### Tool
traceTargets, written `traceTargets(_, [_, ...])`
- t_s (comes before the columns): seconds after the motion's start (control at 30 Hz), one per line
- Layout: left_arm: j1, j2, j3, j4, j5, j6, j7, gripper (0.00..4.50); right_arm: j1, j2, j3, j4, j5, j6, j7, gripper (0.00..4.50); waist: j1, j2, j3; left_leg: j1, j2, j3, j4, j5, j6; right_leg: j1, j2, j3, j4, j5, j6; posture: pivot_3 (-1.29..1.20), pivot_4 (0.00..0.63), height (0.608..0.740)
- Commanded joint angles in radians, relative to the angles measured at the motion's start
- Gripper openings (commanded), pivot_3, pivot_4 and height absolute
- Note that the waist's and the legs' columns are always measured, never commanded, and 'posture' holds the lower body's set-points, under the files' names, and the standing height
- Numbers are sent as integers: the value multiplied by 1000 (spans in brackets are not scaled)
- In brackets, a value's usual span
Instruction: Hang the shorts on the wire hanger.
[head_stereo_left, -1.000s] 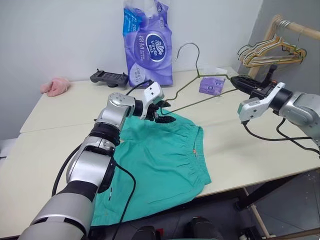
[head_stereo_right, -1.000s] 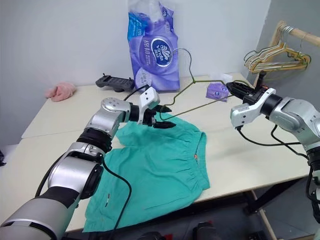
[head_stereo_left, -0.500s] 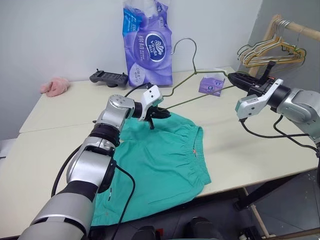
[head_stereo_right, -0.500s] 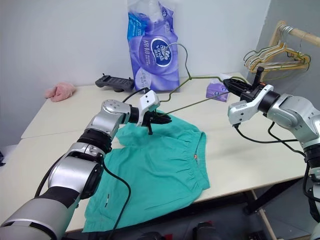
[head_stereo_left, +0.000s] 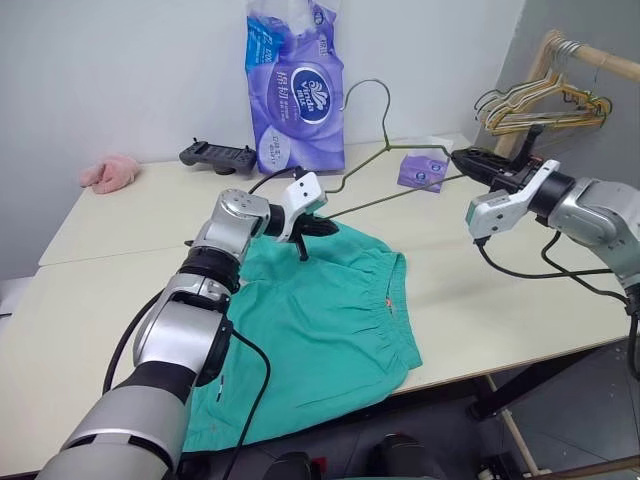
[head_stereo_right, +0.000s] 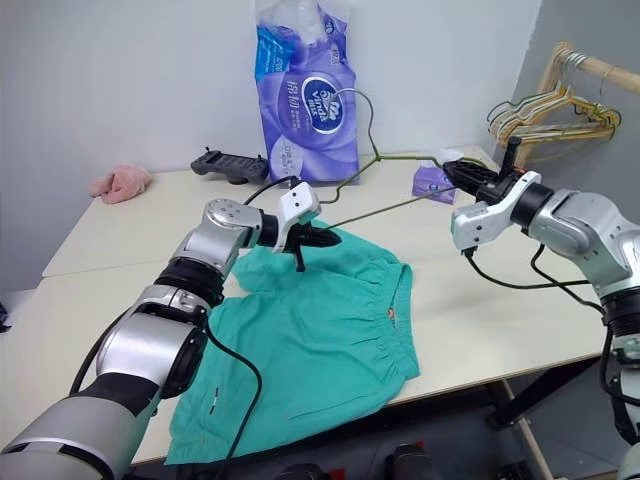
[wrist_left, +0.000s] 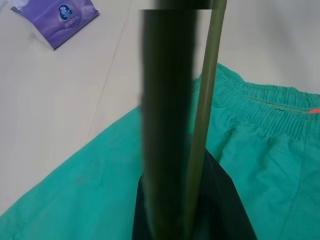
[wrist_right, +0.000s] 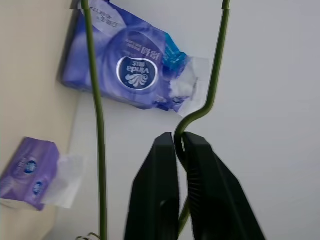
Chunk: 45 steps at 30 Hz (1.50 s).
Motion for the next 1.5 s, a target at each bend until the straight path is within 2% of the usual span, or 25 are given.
traceTargets(0.03, [-47,-3,5,-14,6,-32,27,0,20,1,-14,-51,89,20,97,1490,0,0,0,0,0,0,0,0,0,0,0,0,0,0,0,-60,0,740])
traceTargets(0.17, [-58,0,4,25,40,-86,111,0,65,2,-26,-80,167,70,198,2712,0,-1,0,0,0,0,0,0,0,0,0,0,0,0,0,-66,1,740])
traceTargets(0.33, [-68,18,-19,84,113,-206,222,0,110,-2,-61,-155,258,151,289,4462,0,-1,0,0,0,-1,0,0,0,0,-1,-1,1,0,0,-85,8,740])
traceTargets(0.57, [-74,52,-64,131,200,-343,310,0,169,17,-120,-334,462,389,433,4462,0,-1,0,0,0,-1,0,0,0,0,-1,-1,0,0,0,-87,13,740])
traceTargets(0.77, [-73,59,-48,147,200,-388,341,0,257,14,-120,-415,585,658,580,4462,12,-5,-1,0,1,-3,0,0,0,0,-1,-3,0,0,0,-90,17,740])
traceTargets(0.87, [-69,62,-48,145,199,-394,339,0,346,-11,-110,-383,564,665,617,4462,21,-5,-2,-1,0,-3,1,0,0,0,-1,-4,0,0,0,-76,18,740])
traceTargets(0.93, [-57,63,-48,130,193,-407,325,0,378,-31,-86,-325,497,599,614,4462,21,-5,-1,-1,0,-3,1,0,0,0,-2,-4,0,0,0,-76,18,740])
traceTargets(1.2, [29,67,-48,39,170,-411,249,0,348,29,-7,-125,360,564,585,4462,15,-5,-1,1,1,-2,1,0,0,0,-1,-3,2,0,0,-66,23,740])
traceTargets(1.5, [316,94,-53,-335,71,-241,71,0,314,147,44,-73,305,539,563,4462,18,-5,-2,0,1,-2,1,0,0,0,-1,-3,2,0,0,-54,24,740])
